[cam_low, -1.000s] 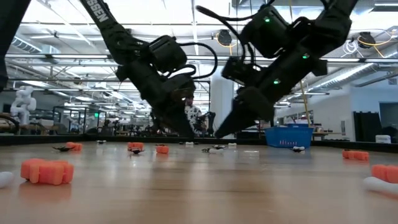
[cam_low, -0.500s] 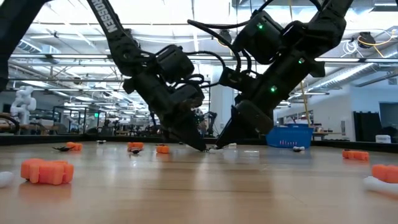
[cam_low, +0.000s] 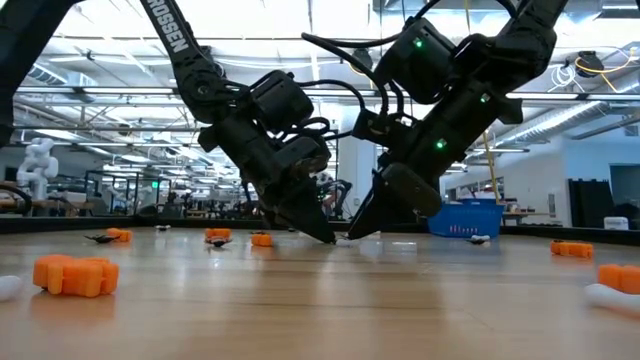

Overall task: Sort Halloween decoration
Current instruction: Put the black spider toy into the yellow bin

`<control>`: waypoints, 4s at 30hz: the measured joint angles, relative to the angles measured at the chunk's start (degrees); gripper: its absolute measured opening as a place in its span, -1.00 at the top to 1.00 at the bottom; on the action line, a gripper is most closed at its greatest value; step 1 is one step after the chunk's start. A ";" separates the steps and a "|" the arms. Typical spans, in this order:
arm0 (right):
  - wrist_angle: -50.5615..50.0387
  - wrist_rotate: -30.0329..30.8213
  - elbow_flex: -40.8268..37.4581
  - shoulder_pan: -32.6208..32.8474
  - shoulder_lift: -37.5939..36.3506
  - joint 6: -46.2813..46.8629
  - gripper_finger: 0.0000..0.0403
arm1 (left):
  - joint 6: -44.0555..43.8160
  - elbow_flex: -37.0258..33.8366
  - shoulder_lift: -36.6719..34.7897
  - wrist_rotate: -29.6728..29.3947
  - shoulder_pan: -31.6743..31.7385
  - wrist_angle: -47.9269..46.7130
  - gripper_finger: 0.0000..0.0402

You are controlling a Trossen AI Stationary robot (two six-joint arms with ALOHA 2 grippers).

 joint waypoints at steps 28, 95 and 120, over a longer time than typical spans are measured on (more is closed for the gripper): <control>3.02 -5.67 0.11 -3.28 4.09 4.71 0.27 | 1.93 -0.09 0.07 -0.33 -2.01 0.95 1.00; -42.53 -18.05 -0.04 41.74 -31.20 69.28 0.58 | 1.32 -12.37 -14.01 -15.31 -12.69 21.72 1.00; -52.30 -19.59 -0.07 48.61 -18.78 82.66 0.39 | 1.32 -12.35 -14.01 -15.41 -12.73 22.40 1.00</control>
